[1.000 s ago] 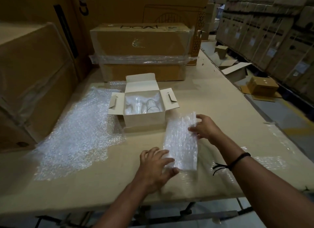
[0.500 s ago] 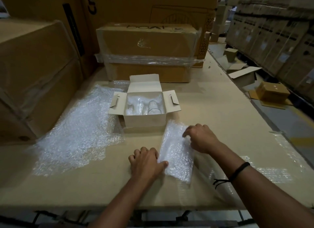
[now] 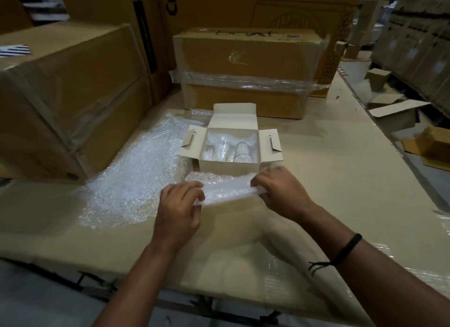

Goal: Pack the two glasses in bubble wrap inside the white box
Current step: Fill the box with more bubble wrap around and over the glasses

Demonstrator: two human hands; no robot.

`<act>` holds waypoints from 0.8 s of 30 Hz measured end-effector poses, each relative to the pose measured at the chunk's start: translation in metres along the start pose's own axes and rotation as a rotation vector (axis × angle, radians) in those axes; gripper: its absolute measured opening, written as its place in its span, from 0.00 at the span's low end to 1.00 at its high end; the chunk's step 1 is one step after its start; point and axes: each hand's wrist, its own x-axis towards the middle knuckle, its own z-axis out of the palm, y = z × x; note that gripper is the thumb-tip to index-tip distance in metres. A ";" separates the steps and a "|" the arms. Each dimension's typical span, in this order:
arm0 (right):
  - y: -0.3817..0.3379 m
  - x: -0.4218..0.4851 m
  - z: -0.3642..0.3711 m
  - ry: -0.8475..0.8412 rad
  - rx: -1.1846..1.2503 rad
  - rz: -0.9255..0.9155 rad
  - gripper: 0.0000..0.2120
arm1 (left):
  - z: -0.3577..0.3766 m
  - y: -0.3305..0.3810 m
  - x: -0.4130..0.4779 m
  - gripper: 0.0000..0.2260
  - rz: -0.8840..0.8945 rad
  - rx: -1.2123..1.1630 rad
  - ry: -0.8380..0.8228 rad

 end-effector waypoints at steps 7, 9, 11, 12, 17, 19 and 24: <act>0.001 -0.006 0.024 -0.369 0.475 0.442 0.16 | 0.016 -0.034 -0.011 0.12 -0.609 -0.418 -0.323; 0.002 0.000 0.027 -0.346 0.505 0.504 0.19 | 0.024 -0.042 -0.003 0.11 -0.582 -0.354 -0.367; 0.004 0.002 0.034 -0.417 0.368 0.501 0.22 | 0.032 -0.048 0.003 0.09 -0.481 -0.233 -0.449; 0.004 0.001 0.036 -0.439 0.237 0.458 0.23 | 0.035 -0.051 0.005 0.08 -0.421 -0.167 -0.480; -0.001 -0.010 0.031 -0.306 -0.036 0.170 0.21 | 0.045 -0.066 0.006 0.08 -0.075 0.025 -0.479; -0.002 -0.012 0.030 -0.504 -0.044 0.205 0.31 | 0.042 -0.071 0.009 0.25 -0.057 0.027 -0.610; -0.005 -0.004 0.029 -0.635 -0.069 0.313 0.31 | 0.035 -0.087 0.019 0.39 0.108 0.079 -0.759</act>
